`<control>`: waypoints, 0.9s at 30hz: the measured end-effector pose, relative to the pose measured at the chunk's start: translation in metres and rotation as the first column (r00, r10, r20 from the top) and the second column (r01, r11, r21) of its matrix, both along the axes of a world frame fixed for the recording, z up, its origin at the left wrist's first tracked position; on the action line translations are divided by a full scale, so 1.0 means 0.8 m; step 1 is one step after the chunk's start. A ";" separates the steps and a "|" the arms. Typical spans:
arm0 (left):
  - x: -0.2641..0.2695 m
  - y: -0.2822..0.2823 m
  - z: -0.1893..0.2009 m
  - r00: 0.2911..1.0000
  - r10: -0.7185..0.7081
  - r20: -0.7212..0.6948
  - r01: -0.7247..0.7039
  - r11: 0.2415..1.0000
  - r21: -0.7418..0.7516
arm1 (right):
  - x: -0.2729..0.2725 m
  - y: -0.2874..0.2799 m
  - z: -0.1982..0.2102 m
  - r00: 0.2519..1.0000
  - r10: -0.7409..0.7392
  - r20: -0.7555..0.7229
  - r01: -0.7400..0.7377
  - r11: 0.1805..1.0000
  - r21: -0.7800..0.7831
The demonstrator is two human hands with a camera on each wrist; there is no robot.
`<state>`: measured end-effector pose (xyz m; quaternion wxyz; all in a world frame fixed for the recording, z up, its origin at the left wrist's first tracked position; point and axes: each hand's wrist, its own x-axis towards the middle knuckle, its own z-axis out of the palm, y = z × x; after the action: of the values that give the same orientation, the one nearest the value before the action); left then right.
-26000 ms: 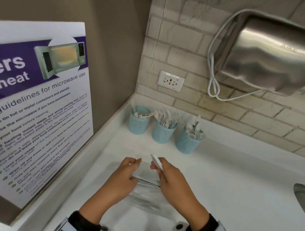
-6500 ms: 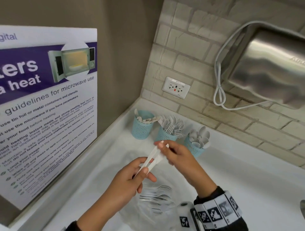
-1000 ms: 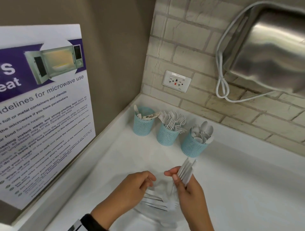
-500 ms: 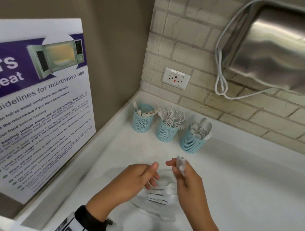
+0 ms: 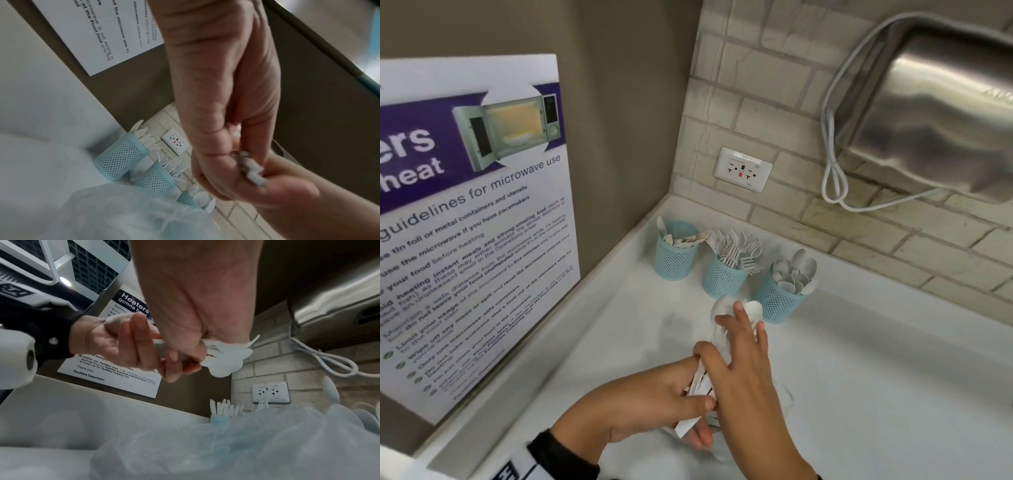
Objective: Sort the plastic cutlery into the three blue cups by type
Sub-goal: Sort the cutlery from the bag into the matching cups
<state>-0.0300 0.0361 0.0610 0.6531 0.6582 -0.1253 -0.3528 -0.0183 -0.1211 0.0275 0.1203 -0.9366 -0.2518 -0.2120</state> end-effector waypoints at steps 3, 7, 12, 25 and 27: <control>0.000 -0.010 -0.011 0.992 0.086 0.093 -0.097 0.988 0.119 | 0.000 -0.008 0.001 0.998 -0.057 -0.010 0.056 0.996 -0.071; 0.004 -0.017 -0.022 0.970 0.223 0.100 -0.237 0.958 0.160 | 0.002 -0.025 0.020 0.959 -0.284 0.014 0.284 0.958 0.032; 0.009 -0.021 -0.024 0.951 0.285 0.121 -0.300 0.945 0.134 | -0.004 -0.048 0.036 0.928 -0.286 -0.238 0.368 0.798 0.477; 0.011 -0.025 -0.016 0.829 0.545 0.124 -0.555 0.829 0.069 | 0.038 -0.074 0.076 0.922 0.014 -0.386 0.328 0.499 0.802; 0.014 -0.020 -0.020 0.807 0.581 0.104 -0.589 0.805 0.074 | 0.054 -0.085 0.089 0.954 -0.026 -0.299 0.285 0.390 0.876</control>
<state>-0.0187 0.0205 0.0449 0.6903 0.7102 0.0771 -0.1147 0.0249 -0.1887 0.0986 0.6190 -0.7562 0.0103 -0.2119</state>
